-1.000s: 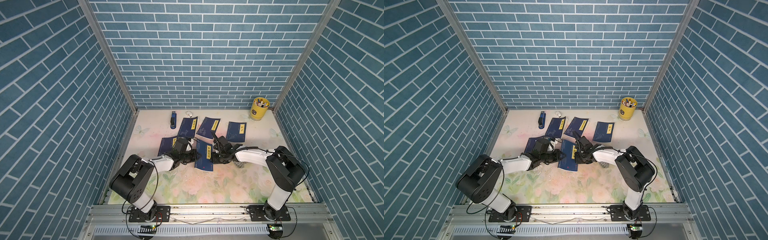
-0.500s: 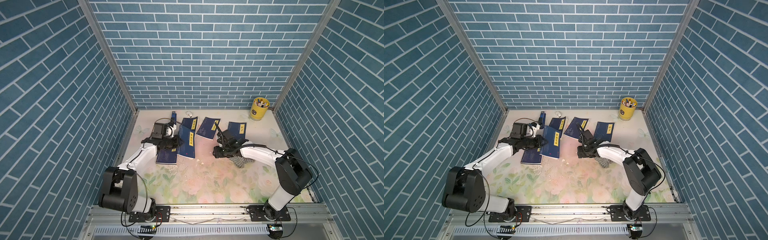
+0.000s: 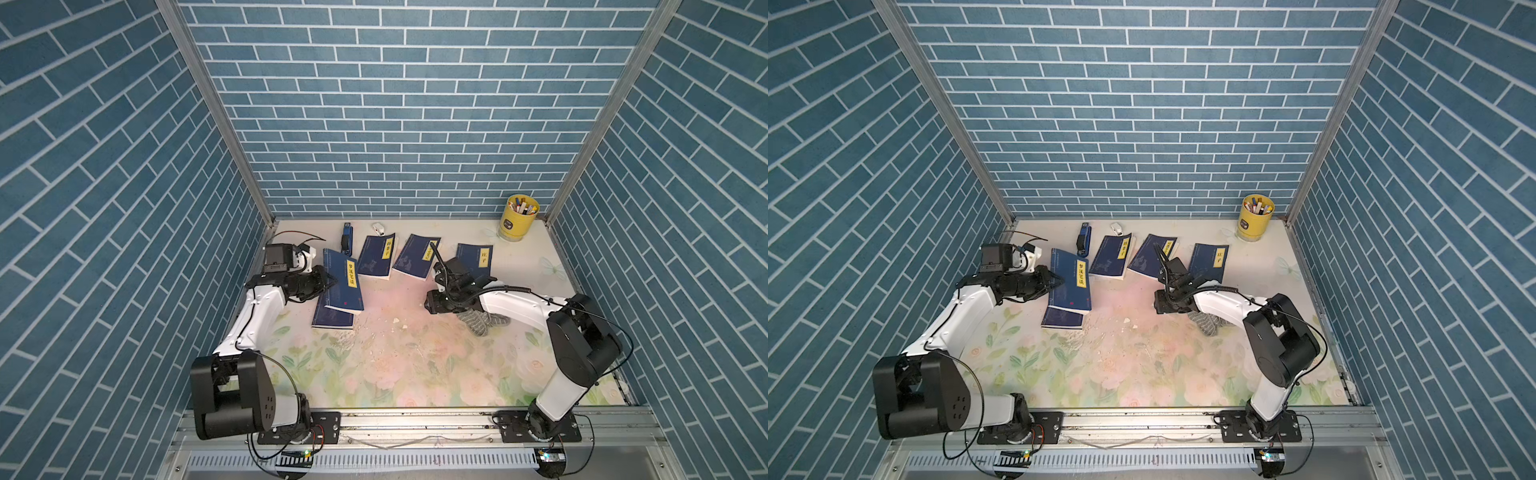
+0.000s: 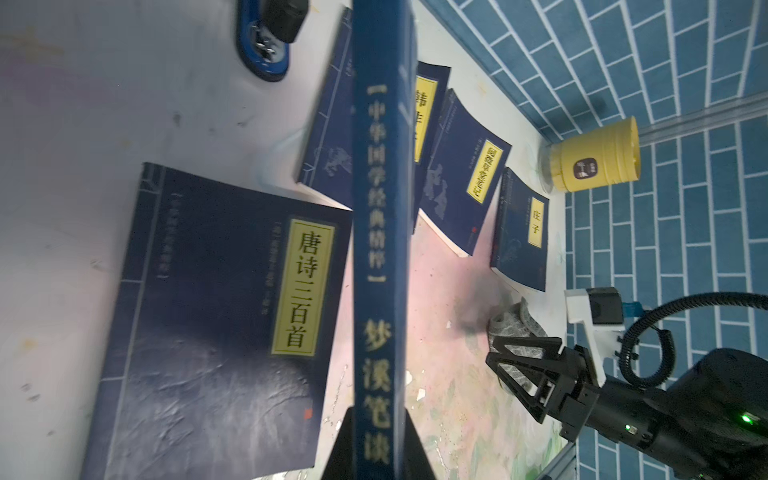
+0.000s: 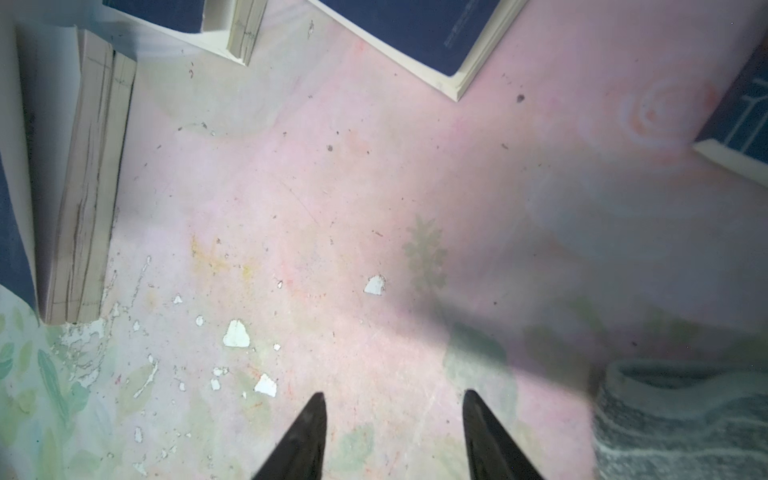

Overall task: Wipe the cover of the book
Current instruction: Place the book on the book.

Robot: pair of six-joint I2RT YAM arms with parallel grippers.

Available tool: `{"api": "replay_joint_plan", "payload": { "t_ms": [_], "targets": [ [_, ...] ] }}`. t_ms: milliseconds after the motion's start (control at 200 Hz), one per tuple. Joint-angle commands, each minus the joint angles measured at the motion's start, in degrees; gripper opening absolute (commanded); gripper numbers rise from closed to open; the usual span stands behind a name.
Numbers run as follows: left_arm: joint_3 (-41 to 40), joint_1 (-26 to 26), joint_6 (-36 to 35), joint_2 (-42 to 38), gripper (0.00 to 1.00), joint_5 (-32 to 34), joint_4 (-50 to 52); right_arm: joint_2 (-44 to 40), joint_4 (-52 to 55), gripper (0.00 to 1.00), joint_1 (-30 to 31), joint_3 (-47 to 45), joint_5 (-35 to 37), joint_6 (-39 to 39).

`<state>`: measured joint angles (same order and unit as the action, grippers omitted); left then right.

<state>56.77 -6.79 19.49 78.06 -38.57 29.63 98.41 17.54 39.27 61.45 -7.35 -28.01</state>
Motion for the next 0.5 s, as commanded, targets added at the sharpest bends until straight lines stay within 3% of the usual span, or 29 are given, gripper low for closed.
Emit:
{"api": "replay_joint_plan", "payload": {
  "t_ms": [0,100,245,490],
  "targets": [
    [2.27,-1.21,-2.61,-0.91,0.0,5.26,4.26,0.82,-1.14,0.53,-0.48,0.89,-1.34,1.99],
    [3.43,-1.38,-3.83,1.62,0.0,9.11,5.37,1.27,-2.28,0.53,-0.79,0.51,-2.04,1.99],
    [3.29,-1.29,-4.02,5.92,0.0,5.09,3.54,2.35,-3.26,0.53,-0.96,0.69,-3.41,2.06],
    [5.67,-1.3,-7.13,11.3,0.0,6.5,7.03,2.59,-4.92,0.53,-1.2,-0.7,-3.93,2.34]
  ]
}}
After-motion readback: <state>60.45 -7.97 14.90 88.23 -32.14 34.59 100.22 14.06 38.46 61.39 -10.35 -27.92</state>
